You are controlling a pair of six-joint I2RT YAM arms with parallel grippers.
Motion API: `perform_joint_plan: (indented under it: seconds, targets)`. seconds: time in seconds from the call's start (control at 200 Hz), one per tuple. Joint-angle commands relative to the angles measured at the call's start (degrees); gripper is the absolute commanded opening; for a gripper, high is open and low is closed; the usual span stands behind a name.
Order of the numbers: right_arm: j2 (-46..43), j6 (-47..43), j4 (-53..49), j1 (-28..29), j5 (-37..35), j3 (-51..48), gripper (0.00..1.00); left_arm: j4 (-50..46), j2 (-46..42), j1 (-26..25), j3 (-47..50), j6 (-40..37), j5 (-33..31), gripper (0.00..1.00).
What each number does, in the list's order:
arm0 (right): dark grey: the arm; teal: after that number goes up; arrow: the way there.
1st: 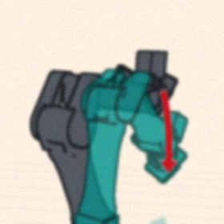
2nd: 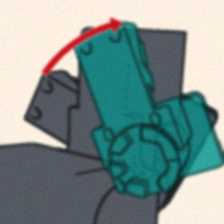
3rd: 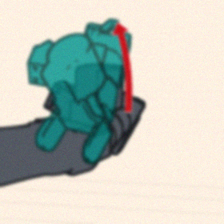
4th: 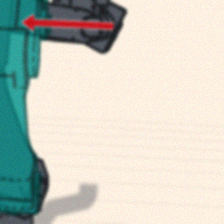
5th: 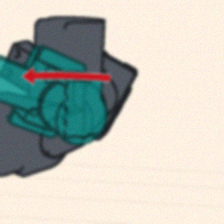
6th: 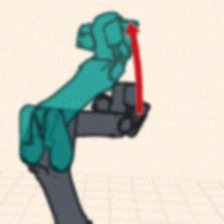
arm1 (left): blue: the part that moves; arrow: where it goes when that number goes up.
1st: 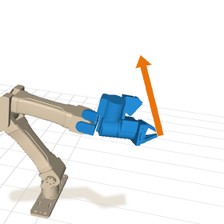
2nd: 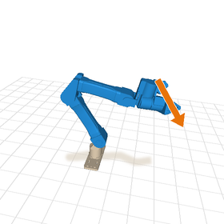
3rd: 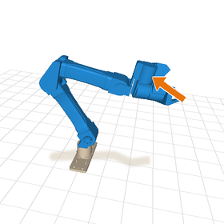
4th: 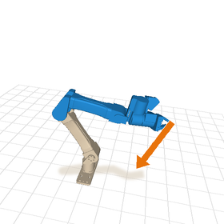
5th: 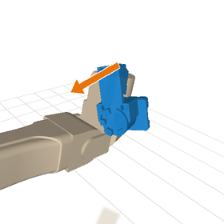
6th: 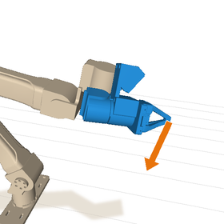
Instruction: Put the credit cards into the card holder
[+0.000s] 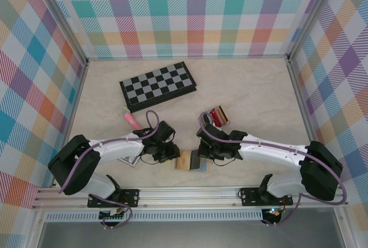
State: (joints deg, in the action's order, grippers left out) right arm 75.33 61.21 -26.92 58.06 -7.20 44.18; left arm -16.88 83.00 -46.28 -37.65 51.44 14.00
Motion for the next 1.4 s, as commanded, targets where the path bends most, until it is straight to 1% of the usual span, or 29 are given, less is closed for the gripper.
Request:
perform_joint_plan:
  seconds: [0.0, 0.115, 0.15, 0.195, 0.285, 0.395, 0.555, 0.655, 0.785, 0.825, 0.945, 1.145, 1.255, 1.395]
  targets:
    - [2.09, -1.91, 5.67, 0.89, 4.49, 3.29, 0.01, 3.38, 0.72, -1.61, 0.65, 1.31, 0.21, 0.35]
    - [4.69, -1.16, 7.80, 1.87, 4.91, 4.70, 0.01, 2.27, -2.06, -1.87, 1.59, 2.77, -2.65, 0.34]
    - [5.25, -1.03, 7.56, 1.92, 4.56, 4.85, 0.01, 1.49, -3.28, -1.94, 1.76, 3.31, -4.40, 0.34]
    - [5.52, -0.47, 6.90, 1.89, 3.67, 4.65, 0.01, -1.92, -4.96, -1.89, 2.24, 4.04, -6.41, 0.34]
    - [3.90, 0.63, 7.06, 1.86, 1.79, 2.41, 0.01, -4.74, -9.10, -1.82, 3.55, 5.14, -9.91, 0.38]
    - [-0.25, 1.77, 8.98, 1.30, 1.16, -2.00, 0.01, -5.04, -13.23, -1.81, 5.62, 5.77, -11.50, 0.44]
    - [-5.78, 1.28, 17.52, -0.06, 5.20, -9.96, 0.02, 0.15, -14.66, -1.88, 6.43, 3.18, -7.93, 0.48]
    - [-8.91, 1.11, 19.27, -0.44, 4.75, -13.39, 0.02, 0.52, -12.46, -1.92, 4.67, 0.49, -5.33, 0.50]
    - [-11.22, 1.02, 24.91, -1.48, 6.94, -17.39, 0.03, 0.48, -9.19, -1.98, 3.21, -0.99, -3.23, 0.50]
    - [-11.69, 1.02, 25.54, -1.53, 7.07, -17.97, 0.03, 2.82, -8.29, -1.99, 3.11, -1.20, -2.57, 0.50]
    - [-11.46, 1.10, 27.39, -1.56, 7.44, -18.84, 0.03, 4.08, -5.55, -2.20, 2.60, -1.69, -0.78, 0.50]
    - [-7.05, 2.89, 32.74, -1.55, 9.05, -19.69, 0.03, 4.76, -3.13, -2.64, 2.14, -1.83, -0.36, 0.50]
    - [-5.72, 3.48, 31.26, -1.51, 7.75, -19.62, 0.02, 4.67, -2.33, -2.67, 1.88, -1.87, -0.38, 0.49]
    - [-7.69, 3.17, 29.50, -1.55, 7.33, -19.88, 0.03, 4.67, -1.47, -2.78, 1.79, -2.12, -0.16, 0.47]
